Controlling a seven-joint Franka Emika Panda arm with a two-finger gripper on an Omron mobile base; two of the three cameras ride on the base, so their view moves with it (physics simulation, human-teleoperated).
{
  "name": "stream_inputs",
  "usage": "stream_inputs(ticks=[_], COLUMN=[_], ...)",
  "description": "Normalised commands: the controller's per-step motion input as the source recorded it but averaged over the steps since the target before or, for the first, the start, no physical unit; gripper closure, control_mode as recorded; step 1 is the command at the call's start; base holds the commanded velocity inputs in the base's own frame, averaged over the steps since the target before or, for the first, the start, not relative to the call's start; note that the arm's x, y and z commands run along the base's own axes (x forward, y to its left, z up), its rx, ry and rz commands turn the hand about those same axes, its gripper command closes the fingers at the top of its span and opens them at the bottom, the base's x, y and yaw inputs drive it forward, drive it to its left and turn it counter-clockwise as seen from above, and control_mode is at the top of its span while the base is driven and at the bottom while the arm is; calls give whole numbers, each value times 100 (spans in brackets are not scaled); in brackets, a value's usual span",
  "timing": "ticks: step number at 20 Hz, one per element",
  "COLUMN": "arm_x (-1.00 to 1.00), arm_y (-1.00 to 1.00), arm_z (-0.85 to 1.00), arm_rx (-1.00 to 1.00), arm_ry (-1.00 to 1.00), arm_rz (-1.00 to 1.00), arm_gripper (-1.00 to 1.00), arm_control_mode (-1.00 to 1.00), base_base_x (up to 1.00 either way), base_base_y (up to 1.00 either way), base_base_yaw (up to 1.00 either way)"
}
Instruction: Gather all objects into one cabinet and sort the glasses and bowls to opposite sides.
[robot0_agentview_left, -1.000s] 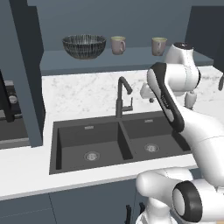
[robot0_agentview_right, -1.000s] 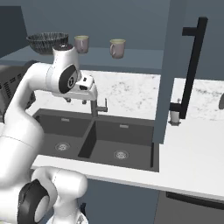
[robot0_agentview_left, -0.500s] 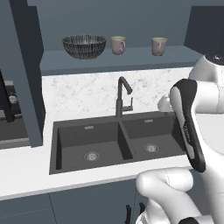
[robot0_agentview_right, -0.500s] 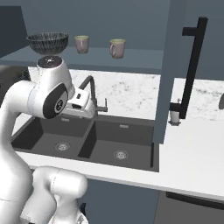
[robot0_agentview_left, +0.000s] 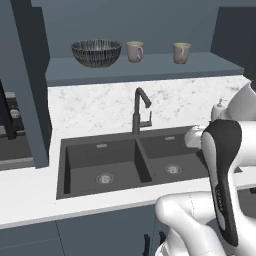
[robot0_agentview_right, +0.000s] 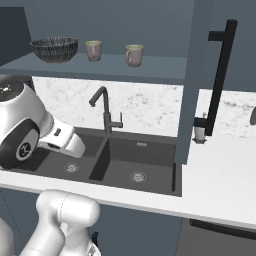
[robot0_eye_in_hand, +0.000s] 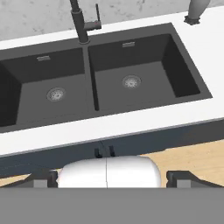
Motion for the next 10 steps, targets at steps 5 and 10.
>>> stream_inputs(ticks=[5, 10], arm_x=[-21, -1], arm_y=[3, -8], arm_z=[42, 28], arm_rx=[0, 0], arm_ry=[1, 1], arm_rz=[-9, 4], arm_gripper=[-100, -100], arm_control_mode=[-100, -100], base_base_x=[0, 0], base_base_y=[0, 0], base_base_yaw=[0, 0])
